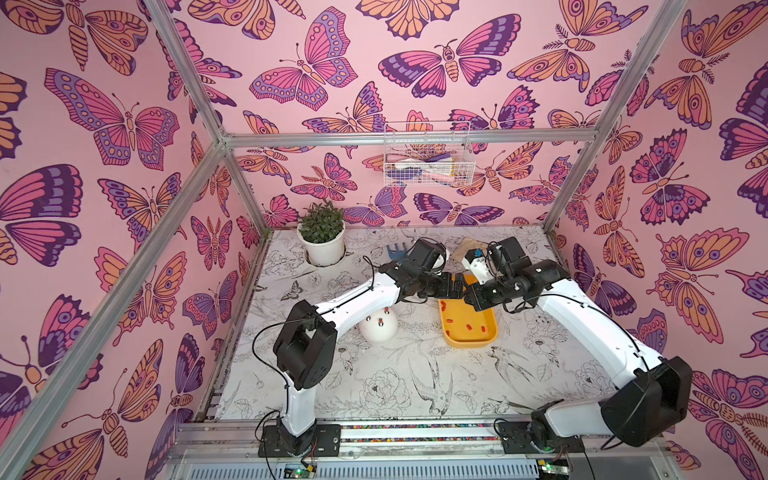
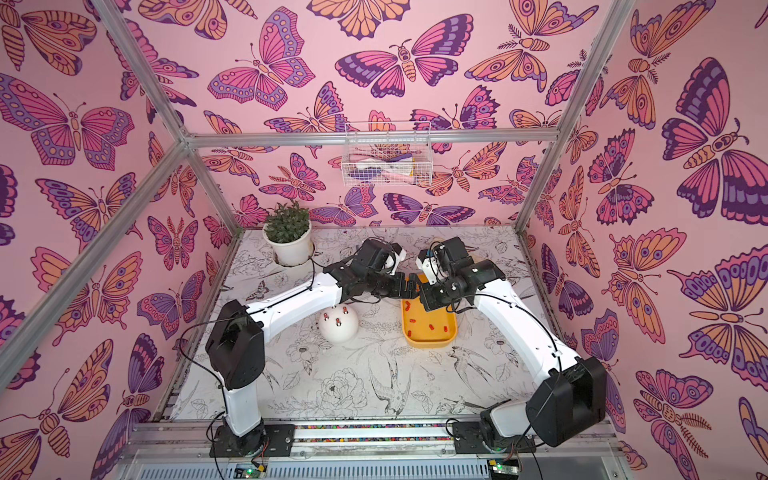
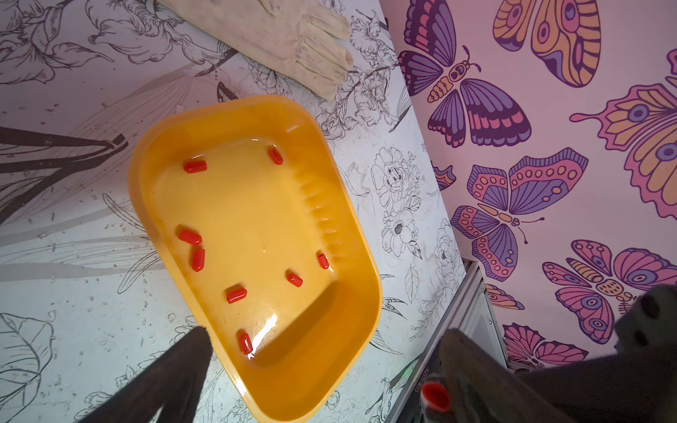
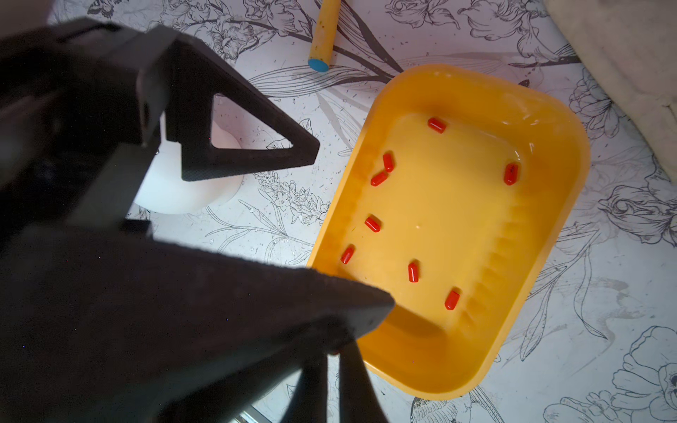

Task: Cover the protruding screws with screw protection sleeves
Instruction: Pick up the screw protection sleeve from the storage box.

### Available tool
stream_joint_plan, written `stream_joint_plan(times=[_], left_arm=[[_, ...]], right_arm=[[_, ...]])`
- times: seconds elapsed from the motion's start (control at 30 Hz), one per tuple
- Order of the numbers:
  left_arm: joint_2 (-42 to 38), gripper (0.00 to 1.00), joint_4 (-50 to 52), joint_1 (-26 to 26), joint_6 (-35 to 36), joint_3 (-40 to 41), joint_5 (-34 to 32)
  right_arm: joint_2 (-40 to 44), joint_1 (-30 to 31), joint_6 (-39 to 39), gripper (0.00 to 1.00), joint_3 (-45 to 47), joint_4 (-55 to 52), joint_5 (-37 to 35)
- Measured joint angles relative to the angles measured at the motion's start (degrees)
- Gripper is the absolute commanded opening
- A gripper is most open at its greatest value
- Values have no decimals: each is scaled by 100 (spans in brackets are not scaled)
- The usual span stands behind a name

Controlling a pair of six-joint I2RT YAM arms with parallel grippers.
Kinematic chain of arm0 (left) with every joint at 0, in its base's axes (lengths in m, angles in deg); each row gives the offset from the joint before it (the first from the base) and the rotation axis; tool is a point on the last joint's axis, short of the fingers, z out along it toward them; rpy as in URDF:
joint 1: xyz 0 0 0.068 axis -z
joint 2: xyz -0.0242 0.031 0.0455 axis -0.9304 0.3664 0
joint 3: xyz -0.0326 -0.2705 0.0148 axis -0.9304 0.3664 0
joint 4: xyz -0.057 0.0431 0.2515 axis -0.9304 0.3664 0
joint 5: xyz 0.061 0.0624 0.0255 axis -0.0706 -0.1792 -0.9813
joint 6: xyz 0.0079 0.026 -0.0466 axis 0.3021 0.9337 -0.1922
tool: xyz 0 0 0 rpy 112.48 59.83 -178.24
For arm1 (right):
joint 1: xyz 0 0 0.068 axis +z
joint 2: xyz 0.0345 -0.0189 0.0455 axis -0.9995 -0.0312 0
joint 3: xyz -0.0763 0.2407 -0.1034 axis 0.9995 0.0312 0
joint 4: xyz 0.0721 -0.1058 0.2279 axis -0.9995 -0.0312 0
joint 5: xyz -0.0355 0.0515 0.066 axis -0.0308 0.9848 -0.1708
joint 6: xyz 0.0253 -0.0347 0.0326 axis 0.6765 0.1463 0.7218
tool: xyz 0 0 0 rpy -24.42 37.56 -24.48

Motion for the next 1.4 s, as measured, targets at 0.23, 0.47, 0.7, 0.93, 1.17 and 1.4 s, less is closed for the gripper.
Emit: stream_joint_plan(times=[0.23, 0.47, 0.7, 0.93, 1.17, 1.4], left_arm=[[2, 100, -42, 2, -2, 0, 0], [7, 100, -44, 2, -2, 0, 0], [7, 100, -79, 2, -4, 0, 0], [7, 100, -138, 2, -9, 0, 0], [7, 100, -155, 2, -26, 0, 0], [7, 100, -168, 2, -42, 0, 0]], right_arm=[[35, -48, 74, 9, 0, 9, 24], [35, -63, 74, 9, 0, 7, 46], [57, -101, 76, 9, 0, 11, 85], [107, -122, 79, 8, 0, 28, 87], [129, -133, 81, 8, 0, 39, 90], [133, -133, 92, 8, 0, 46, 90]])
